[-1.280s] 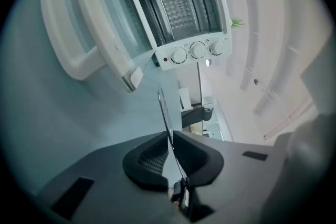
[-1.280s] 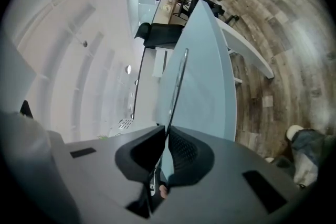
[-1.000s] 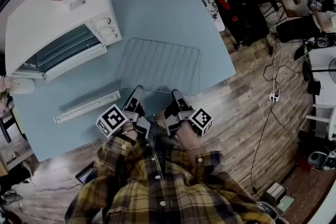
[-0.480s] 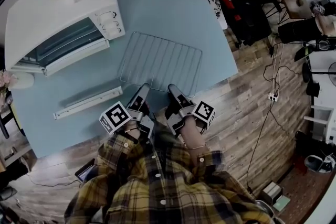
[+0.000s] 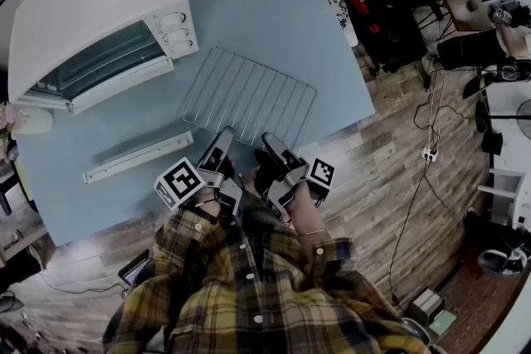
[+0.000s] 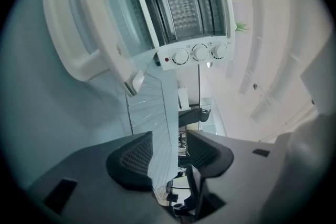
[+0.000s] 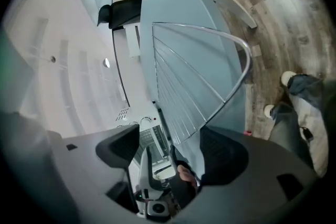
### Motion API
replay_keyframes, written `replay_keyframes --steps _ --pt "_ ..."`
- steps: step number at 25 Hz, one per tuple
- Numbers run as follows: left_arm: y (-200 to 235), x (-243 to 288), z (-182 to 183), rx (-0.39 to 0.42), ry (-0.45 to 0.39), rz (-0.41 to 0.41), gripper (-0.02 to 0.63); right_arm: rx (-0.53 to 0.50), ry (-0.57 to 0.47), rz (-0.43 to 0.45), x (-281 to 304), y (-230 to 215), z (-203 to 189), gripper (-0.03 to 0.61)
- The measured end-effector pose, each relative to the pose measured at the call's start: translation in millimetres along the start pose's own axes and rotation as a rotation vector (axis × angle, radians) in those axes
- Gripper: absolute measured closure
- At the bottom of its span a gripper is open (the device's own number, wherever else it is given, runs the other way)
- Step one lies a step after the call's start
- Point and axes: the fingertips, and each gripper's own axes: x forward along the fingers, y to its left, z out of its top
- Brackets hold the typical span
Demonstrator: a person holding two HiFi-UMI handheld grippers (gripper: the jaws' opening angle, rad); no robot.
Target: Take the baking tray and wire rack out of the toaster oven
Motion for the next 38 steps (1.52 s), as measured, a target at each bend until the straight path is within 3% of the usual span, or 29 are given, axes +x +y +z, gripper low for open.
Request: replay_keyframes --steps 6,16,23,27,31,38 --pt "-3 -13 12 -0.008 -0.047 -0.028 0.42 0.091 0.054 0.054 -1 -4 -10 0.227" --pt "-9 -31 8 -0.031 -0.074 -0.073 0.42 -0.077 -0.093 -0.031 -30 1 21 0.227" --pt "-11 -40 7 -0.031 -0.084 -0.091 0.42 -0.07 -0.091 -0.037 -44 -10 8 0.227" --pt "-16 -50 14 -0.022 -0.11 -0.089 0.42 -0.14 -0.039 -0.012 -32 6 -5 0.227" --pt "-35 -62 39 -0.032 -0.18 -0.165 0.42 -0.248 0.029 0.023 -2 38 -25 0.227" --pt "-45 -116 136 -0.006 -0.379 -0.165 0.42 -0.426 0.205 0.097 94 99 -94 0.227"
